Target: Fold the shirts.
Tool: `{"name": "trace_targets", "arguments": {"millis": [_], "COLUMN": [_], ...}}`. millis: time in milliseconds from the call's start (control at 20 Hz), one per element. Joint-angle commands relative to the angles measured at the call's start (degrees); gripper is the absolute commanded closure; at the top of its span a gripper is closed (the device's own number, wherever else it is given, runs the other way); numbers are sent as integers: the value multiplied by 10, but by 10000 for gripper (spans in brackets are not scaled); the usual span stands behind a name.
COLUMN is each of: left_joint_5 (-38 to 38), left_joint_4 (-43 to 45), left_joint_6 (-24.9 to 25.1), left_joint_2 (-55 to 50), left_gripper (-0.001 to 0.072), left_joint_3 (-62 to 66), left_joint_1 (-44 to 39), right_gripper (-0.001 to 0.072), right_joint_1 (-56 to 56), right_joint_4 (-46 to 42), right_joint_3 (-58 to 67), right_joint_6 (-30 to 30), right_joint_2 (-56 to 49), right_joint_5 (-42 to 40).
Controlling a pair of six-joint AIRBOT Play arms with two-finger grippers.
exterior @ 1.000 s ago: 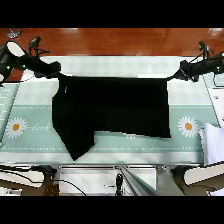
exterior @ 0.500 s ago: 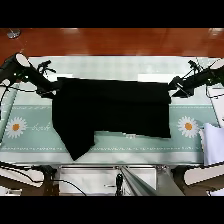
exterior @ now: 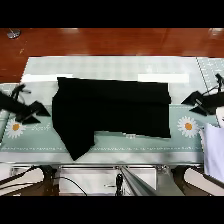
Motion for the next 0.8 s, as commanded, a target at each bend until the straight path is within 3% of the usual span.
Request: {"name": "trace_targets", "arguments": {"millis": [0,200,500,700,750], "left_joint_5": [44,69,179,217,211], "left_joint_4": [-156,-156,-232,-275,-273], "left_joint_6": [79,76,92,112,127], "left_joint_2": [85,111,110,110,110], "left_gripper": [6,6,6,10,109], "left_joint_3": [-164,-248,-314,-314,-313], "left_joint_1": [113,144,24,-71,-90], "right_gripper": [93,93,93,93,93], "right_joint_1": [-12,-12,-12,-31,-53], "right_joint_4": [118,166,229,217,207], "right_joint_3": [-159,-225,-228,-222,-214], "right_joint_6": [-56,-92,-108,-107,-104], "right_joint_2": [108,142,142,142,142], "right_joint_5": [-62,-61,-38,-33,-29]}}
